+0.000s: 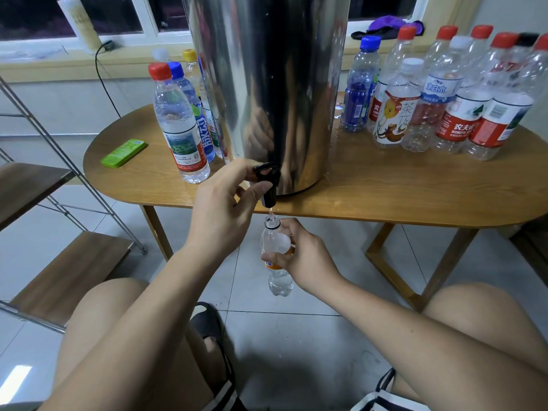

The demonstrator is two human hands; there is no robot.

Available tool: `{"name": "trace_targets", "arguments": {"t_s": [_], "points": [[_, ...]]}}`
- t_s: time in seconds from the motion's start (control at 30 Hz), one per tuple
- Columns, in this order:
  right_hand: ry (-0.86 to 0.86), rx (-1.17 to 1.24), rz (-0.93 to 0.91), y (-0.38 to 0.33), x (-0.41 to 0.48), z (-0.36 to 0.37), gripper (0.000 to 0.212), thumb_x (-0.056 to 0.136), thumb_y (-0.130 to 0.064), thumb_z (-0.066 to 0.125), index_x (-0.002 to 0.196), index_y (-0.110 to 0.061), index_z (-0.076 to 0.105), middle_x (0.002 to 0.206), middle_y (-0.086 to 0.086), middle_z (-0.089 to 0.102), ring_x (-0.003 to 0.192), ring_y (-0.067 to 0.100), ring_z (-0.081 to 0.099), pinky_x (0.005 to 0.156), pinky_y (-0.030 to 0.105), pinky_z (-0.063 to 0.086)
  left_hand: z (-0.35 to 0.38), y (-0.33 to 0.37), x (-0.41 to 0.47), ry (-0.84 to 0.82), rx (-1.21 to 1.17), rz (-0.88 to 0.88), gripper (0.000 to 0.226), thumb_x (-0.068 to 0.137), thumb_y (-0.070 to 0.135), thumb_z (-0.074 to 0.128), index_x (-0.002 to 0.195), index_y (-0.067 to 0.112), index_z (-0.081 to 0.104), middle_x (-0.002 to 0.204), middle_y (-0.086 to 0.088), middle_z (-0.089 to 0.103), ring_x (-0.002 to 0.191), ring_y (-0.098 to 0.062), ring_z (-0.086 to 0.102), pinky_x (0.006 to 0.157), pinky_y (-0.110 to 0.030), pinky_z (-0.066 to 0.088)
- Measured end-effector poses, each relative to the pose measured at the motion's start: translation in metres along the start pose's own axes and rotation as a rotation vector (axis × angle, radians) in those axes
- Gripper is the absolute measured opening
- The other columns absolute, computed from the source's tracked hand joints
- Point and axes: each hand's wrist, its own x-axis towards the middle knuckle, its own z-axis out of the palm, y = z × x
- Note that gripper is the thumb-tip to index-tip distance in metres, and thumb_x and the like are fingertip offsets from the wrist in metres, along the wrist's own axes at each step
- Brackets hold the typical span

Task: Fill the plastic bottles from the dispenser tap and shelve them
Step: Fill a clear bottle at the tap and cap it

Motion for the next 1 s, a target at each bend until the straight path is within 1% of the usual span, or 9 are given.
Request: {"name": "trace_targets", "arguments": {"t_s": [0.2, 0.37, 0.5, 0.8, 1.0], "points": [[-0.007, 0.003, 0.004, 0.0009, 0.0005, 0.0001, 0.071, 0.080, -0.047, 0.094, 0.137, -0.034, 0.056, 0.138, -0.013, 0.068, 0.127, 0.016, 0.064, 0.107, 0.040, 0.054, -0.0001, 0.0010, -0.0002, 0.003, 0.000, 0.004, 0.015, 0.103, 0.012, 0.075, 0.117, 0.017, 0.073, 0.103, 0.005, 0.074, 0.099, -0.001, 0.064, 0.076, -0.027, 0.052], [0.002, 0.002, 0.007, 0.0029, 0.0013, 0.0013, 0.070, 0.078, -0.048, 0.095, 0.135, -0.034, 0.056, 0.133, -0.011, 0.069, 0.124, 0.017, 0.065, 0.105, 0.041, 0.055, 0.0003, 0.0003, 0.0000, 0.002, -0.003, 0.006, 0.014, 0.103, 0.012, 0.074, 0.117, 0.016, 0.073, 0.103, 0.004, 0.074, 0.099, -0.006, 0.066, 0.077, -0.031, 0.053], [-0.001, 0.003, 0.010, 0.0031, 0.0014, 0.0014, 0.070, 0.078, -0.048, 0.095, 0.134, -0.033, 0.056, 0.132, -0.011, 0.070, 0.121, 0.017, 0.066, 0.102, 0.039, 0.056, 0.0011, -0.0006, 0.0003, 0.007, -0.009, 0.019, 0.013, 0.103, 0.011, 0.074, 0.116, 0.013, 0.073, 0.101, 0.003, 0.073, 0.097, -0.010, 0.067, 0.076, -0.033, 0.054], [-0.005, -0.001, 0.005, 0.0034, 0.0013, 0.0012, 0.070, 0.077, -0.050, 0.094, 0.133, -0.036, 0.056, 0.130, -0.012, 0.070, 0.121, 0.017, 0.066, 0.103, 0.042, 0.056, 0.0009, -0.0014, -0.0003, 0.003, -0.008, 0.017, 0.014, 0.103, 0.012, 0.074, 0.116, 0.014, 0.073, 0.102, 0.003, 0.074, 0.097, -0.012, 0.068, 0.076, -0.037, 0.054], [0.002, -0.004, 0.005, 0.0037, 0.0014, 0.0015, 0.072, 0.077, -0.050, 0.095, 0.136, -0.034, 0.056, 0.133, -0.011, 0.070, 0.124, 0.016, 0.066, 0.105, 0.041, 0.055, 0.0010, -0.0016, -0.0002, -0.001, -0.008, 0.013, 0.013, 0.103, 0.013, 0.074, 0.117, 0.014, 0.073, 0.102, 0.004, 0.073, 0.098, -0.012, 0.068, 0.077, -0.041, 0.054]]}}
